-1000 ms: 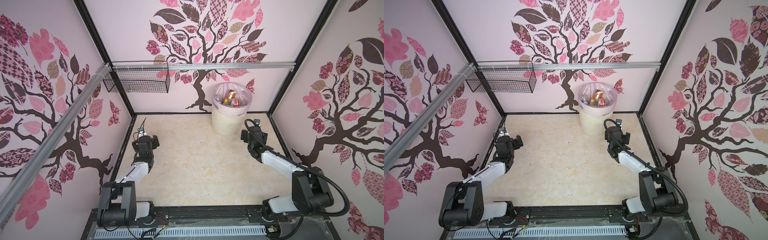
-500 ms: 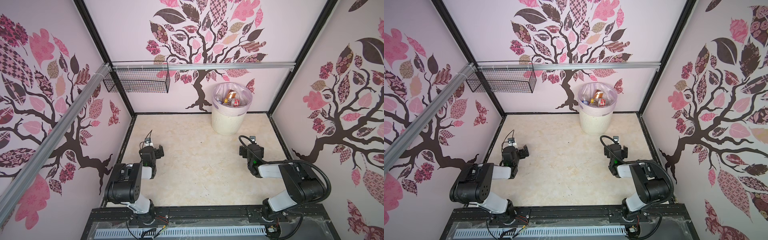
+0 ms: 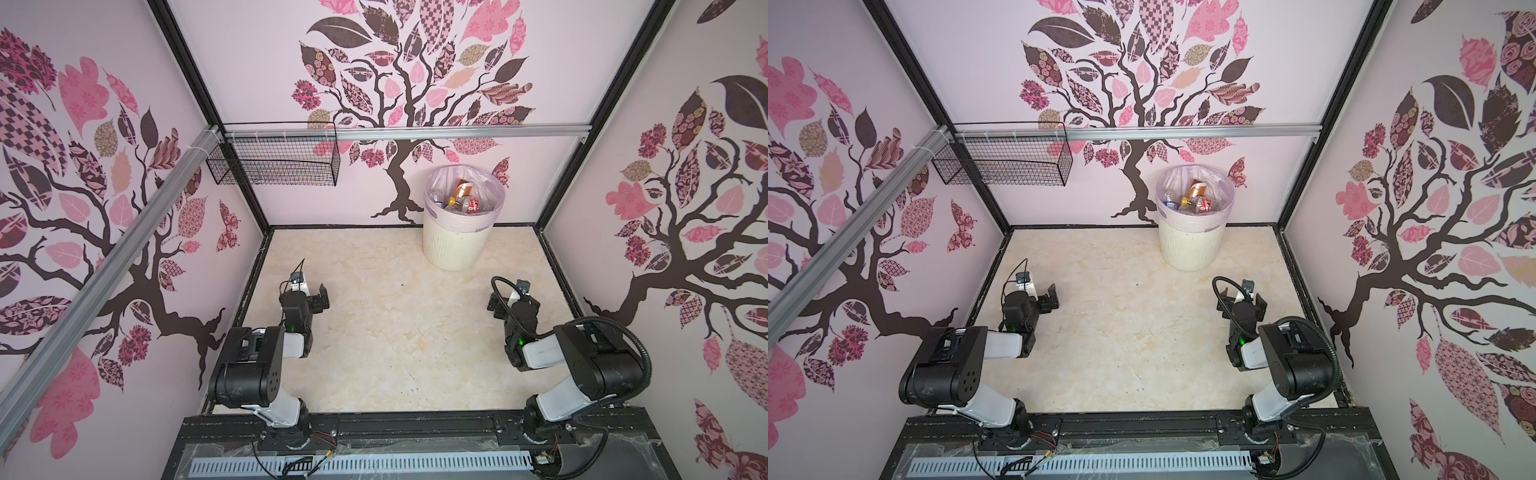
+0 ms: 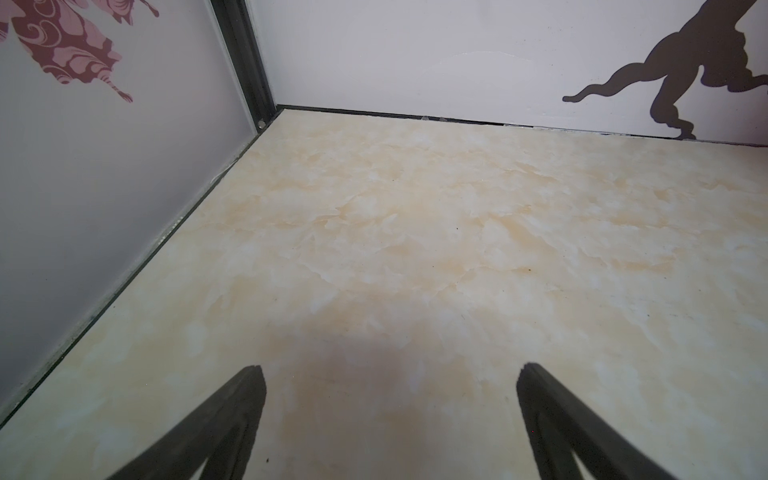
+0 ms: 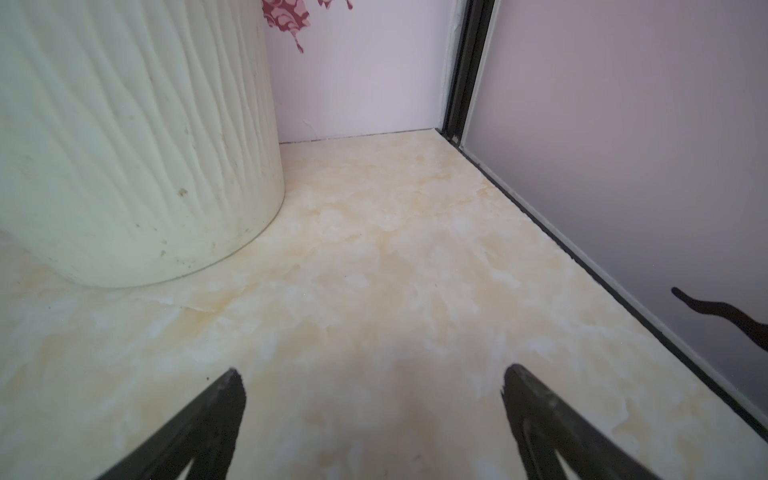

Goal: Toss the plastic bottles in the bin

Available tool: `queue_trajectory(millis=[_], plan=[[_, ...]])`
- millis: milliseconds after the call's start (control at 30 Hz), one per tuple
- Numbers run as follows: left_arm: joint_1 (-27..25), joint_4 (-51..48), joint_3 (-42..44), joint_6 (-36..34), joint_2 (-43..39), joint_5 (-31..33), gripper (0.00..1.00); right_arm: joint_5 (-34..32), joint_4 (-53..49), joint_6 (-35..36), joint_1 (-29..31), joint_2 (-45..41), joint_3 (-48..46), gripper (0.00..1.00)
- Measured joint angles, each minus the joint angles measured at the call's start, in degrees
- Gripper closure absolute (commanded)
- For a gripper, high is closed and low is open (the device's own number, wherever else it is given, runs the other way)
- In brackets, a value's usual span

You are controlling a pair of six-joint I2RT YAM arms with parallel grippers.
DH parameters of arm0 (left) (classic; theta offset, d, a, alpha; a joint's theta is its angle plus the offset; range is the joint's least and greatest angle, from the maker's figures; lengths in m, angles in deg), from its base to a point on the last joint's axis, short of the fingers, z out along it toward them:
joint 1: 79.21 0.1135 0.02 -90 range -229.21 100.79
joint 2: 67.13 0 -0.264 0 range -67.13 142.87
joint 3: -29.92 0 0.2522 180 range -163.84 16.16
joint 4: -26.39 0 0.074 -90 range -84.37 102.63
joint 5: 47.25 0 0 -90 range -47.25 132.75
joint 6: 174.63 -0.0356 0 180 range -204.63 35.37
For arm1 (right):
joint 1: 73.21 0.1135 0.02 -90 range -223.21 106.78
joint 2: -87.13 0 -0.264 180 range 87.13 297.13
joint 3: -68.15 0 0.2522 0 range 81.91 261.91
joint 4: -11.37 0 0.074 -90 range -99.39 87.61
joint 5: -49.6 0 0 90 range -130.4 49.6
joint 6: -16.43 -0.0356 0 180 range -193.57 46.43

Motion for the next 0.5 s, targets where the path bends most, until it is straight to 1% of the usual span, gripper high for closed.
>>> queue_trajectory(millis=[500], plan=[[0.0,-0.02,0.0,0.0,0.0,-0.02,0.01,0.0,-0.22,-0.5,0.0,0.0,0.55,0.0]])
